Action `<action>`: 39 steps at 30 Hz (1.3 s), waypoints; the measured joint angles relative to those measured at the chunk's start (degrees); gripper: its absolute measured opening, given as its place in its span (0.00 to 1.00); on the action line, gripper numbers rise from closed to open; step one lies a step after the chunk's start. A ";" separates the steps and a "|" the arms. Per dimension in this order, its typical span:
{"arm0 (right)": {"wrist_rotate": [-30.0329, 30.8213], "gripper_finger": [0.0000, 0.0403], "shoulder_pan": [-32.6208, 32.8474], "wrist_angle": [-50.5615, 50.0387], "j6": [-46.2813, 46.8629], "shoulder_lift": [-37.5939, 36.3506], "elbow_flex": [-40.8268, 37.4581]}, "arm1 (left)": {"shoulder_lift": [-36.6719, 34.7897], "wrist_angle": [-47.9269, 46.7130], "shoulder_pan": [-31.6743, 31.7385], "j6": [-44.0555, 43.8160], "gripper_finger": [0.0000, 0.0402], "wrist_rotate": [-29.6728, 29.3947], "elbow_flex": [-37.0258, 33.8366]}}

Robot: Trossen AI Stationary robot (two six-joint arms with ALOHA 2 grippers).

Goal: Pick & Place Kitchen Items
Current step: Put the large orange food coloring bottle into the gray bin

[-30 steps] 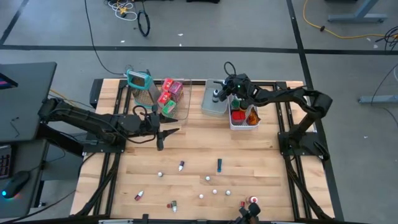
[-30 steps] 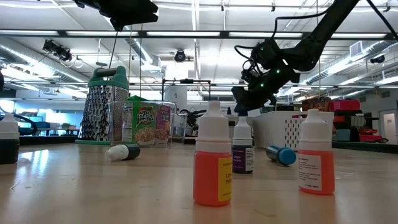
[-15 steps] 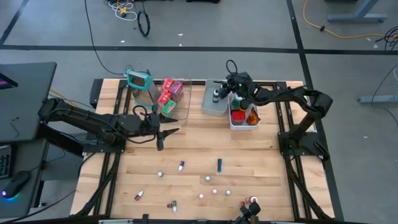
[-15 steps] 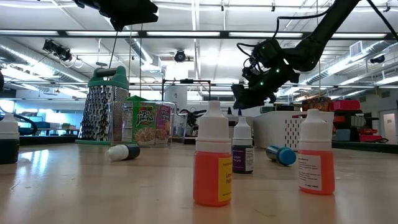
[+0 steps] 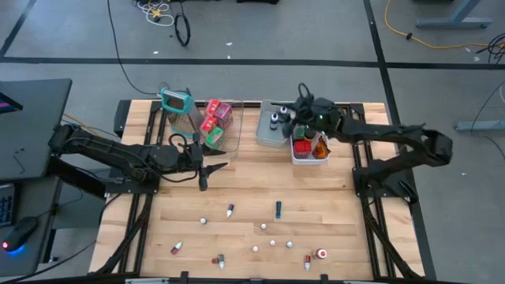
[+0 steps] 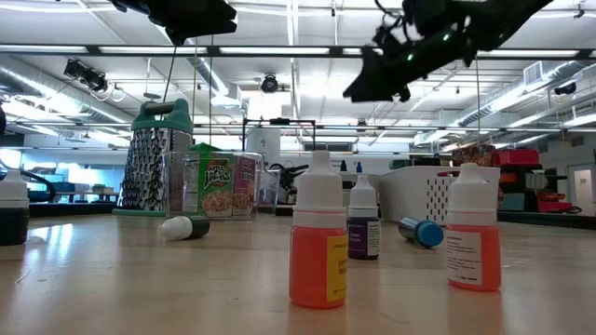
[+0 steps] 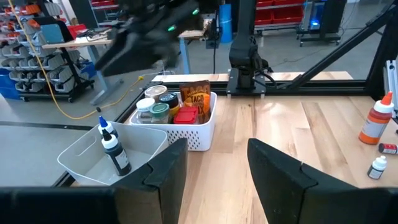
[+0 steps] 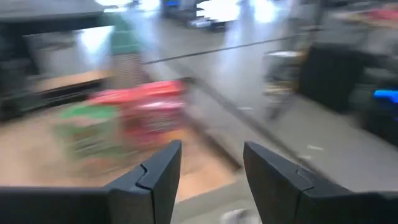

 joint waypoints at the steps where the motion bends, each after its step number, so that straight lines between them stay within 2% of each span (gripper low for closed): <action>1: -2.25 0.46 1.48 -2.01 0.30 -1.20 0.00 | 0.00 0.01 0.00 0.00 0.44 0.00 0.00; 5: -7.77 0.46 8.13 -8.15 4.00 -3.48 -0.02 | 0.00 0.02 0.00 0.00 0.44 0.00 0.00; 11: -3.42 0.46 16.38 -6.69 6.42 -2.91 -2.86 | 0.00 0.01 -0.01 0.00 0.44 0.00 0.00; 15: -3.07 0.46 19.68 -6.47 6.22 -2.81 -4.16 | 0.00 0.04 0.00 0.00 0.44 0.00 0.00; 39: -2.99 0.46 20.70 -7.61 2.71 -2.81 -4.46 | 0.00 0.00 -0.02 0.00 0.44 0.00 0.00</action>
